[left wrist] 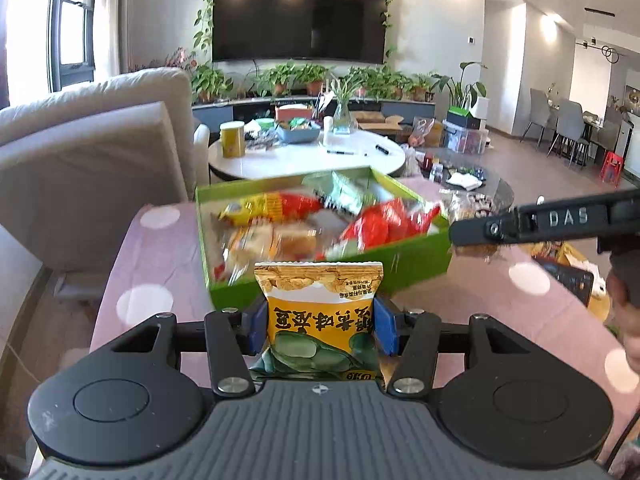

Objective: Organize snacks
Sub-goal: 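Carry the bean bag with the left gripper while the right gripper carries the pastry pack into the box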

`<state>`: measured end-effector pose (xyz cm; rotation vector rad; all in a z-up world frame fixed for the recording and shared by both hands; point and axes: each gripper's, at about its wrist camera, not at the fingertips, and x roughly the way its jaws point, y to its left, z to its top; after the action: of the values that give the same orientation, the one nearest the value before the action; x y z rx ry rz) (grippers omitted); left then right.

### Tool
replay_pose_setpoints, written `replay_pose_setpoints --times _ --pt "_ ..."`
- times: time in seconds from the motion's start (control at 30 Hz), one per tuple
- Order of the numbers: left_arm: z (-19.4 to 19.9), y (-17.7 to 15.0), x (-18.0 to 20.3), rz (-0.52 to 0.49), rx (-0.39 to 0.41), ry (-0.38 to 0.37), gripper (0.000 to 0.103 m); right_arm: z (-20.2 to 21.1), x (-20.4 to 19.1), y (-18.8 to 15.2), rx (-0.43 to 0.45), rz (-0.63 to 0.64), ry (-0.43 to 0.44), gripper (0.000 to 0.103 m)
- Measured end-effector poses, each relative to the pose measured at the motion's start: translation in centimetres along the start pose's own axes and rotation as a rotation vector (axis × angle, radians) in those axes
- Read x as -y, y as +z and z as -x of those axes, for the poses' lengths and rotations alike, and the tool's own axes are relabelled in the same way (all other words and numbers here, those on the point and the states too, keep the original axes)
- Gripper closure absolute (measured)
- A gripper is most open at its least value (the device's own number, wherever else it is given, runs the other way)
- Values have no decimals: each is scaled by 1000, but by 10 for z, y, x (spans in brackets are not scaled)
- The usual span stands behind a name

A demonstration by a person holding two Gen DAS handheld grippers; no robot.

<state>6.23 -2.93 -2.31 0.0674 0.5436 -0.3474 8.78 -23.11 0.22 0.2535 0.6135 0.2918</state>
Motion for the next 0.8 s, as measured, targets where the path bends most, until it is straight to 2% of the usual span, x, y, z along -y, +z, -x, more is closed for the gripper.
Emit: replay_pose_setpoints --times 0.23,0.8 --pt "-18 29 10 -10 32 -21 54 -9 10 14 0 -15 0 52" --pt "-85 62 9 3 -17 10 54 -36 28 32 -13 -42 23 52"
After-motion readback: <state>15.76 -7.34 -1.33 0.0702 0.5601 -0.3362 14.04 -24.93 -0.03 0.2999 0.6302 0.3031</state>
